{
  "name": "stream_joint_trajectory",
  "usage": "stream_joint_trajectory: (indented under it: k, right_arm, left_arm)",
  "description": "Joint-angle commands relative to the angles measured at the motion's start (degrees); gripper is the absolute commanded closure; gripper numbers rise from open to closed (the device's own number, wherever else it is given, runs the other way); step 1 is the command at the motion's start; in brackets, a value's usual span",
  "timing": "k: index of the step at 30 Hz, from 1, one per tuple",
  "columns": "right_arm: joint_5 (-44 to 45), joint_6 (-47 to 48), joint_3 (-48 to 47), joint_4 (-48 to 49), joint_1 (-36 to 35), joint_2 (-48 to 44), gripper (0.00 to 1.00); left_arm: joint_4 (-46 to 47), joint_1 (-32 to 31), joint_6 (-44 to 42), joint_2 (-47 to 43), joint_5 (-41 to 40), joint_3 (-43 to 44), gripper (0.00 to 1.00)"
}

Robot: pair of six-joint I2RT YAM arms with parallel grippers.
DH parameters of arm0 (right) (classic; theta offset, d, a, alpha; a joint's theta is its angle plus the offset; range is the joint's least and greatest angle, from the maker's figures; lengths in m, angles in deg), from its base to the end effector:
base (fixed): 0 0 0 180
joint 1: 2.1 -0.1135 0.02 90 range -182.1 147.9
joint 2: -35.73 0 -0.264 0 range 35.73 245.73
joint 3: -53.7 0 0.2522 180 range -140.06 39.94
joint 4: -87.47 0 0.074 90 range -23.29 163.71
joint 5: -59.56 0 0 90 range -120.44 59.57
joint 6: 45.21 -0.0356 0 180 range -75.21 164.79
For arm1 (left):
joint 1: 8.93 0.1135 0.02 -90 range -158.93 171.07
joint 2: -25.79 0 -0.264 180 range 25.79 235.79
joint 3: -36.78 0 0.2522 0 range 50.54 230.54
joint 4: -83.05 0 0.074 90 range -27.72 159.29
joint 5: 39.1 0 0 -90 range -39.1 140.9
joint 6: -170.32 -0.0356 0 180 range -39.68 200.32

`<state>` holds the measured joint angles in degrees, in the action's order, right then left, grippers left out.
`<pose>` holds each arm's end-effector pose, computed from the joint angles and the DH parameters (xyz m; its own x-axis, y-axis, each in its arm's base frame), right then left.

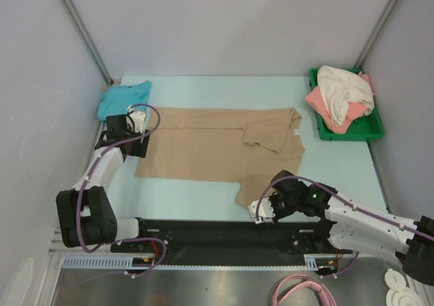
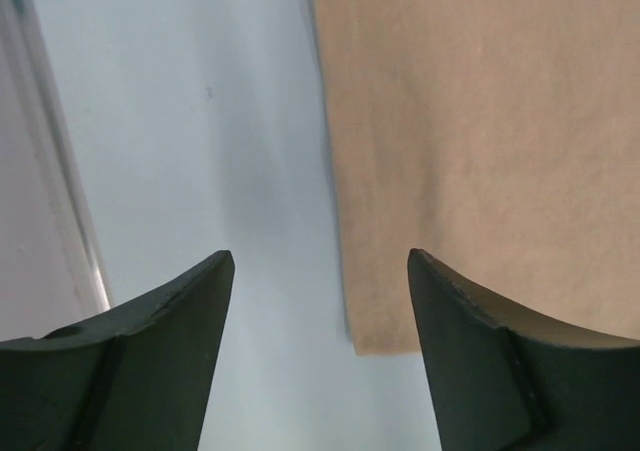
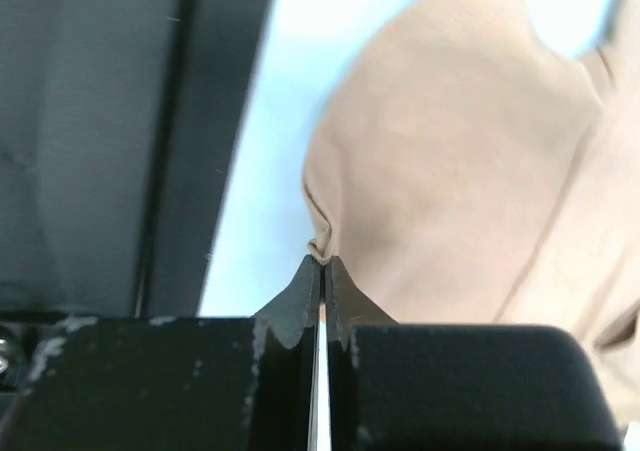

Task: Fold and stack the t-shirts
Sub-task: Fold the tshirt

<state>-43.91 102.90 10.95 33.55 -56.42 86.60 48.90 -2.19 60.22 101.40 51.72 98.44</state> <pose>0.0831 0.1299 0.1867 0.4526 -0.7853 -0.4224 -0.8884 -0.3564 -0.2894 0.2705 0.0315 0.2268 -0.7312 0.2596 -0.6308 0.1527 0.9636 0.2195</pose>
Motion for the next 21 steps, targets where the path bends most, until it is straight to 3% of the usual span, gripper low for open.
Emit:
stream_joint_trajectory:
  k: [1,7,15,21]
  right_arm:
    - [3.8,-3.0,-0.5,0.9,2.1,-1.8,1.00]
    - [5.3,-4.8,-0.2,3.8,6.2,-0.4,1.00]
    - [6.9,-5.7,0.1,5.4,6.1,-1.2,1.00]
    - [6.4,-5.5,0.3,5.5,6.6,-2.1,1.00]
  left_arm:
    - [-5.1,1.6,-3.8,-2.8,6.3,-1.7,0.27]
    - [-11.0,6.4,-8.8,-1.9,11.7,-3.7,0.28]
    - [-14.5,10.3,-10.3,7.9,19.4,-1.3,0.37]
    - [-11.4,10.5,-9.1,10.7,20.1,-1.7,0.40]
